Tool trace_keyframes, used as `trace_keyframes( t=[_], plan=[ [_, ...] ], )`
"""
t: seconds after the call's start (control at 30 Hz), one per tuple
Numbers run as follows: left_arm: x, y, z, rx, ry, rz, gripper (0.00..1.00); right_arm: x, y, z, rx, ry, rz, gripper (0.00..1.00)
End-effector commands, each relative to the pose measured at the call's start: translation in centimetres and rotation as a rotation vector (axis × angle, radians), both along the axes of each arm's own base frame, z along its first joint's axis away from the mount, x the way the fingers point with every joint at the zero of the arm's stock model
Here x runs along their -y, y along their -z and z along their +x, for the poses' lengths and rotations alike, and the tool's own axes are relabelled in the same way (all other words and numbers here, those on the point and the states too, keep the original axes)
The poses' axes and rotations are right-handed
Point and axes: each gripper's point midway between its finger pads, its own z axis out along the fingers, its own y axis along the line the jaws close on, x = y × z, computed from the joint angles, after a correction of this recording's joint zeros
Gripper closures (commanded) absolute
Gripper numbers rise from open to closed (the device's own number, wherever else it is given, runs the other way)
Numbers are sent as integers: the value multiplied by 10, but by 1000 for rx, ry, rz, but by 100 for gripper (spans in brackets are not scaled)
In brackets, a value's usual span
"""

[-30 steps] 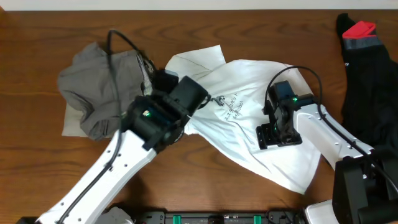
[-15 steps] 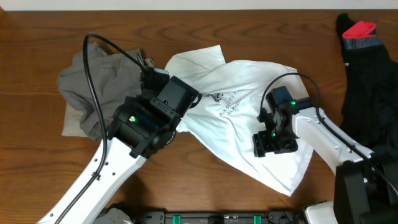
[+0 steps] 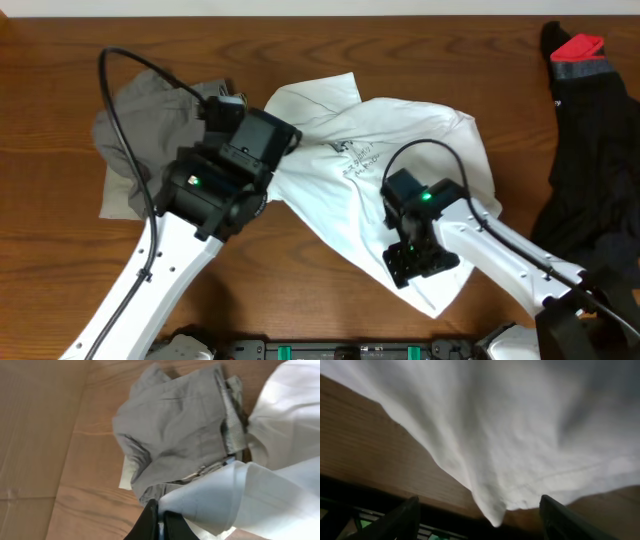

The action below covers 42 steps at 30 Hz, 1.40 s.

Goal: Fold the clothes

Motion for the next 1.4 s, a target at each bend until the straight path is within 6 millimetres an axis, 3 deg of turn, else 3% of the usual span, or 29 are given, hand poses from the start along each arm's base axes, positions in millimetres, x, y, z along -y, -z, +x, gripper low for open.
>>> trace_keyframes(
  t=[0.0,0.27,0.57,0.83,1.1,1.17,1.27,1.37],
  plan=[
    [-12,-9,1,32,-35,23,94,-2,0,-12,3,12,-52,27],
    [-12,-9,1,32,-35,23,94,-15,3,-42,0,-7,-117,28],
    [-12,-9,2,35,-35,21,94,-7,30,-62,-36,81,-132,34],
    [-11,-10,2,39,-35,19,94,-7,32,-64,-41,174,-151,46],
    [-12,-13,0,52,-35,12,94,-8,51,-66,-44,383,-208,48],
    [-13,-14,0,56,-35,9,94,-11,58,-63,-36,387,-199,51],
    [-14,-17,-2,65,-35,4,94,-4,65,-60,-18,384,-240,66],
    [-15,-20,-4,77,-35,-2,94,-1,65,-56,-11,403,-247,93]
  ],
)
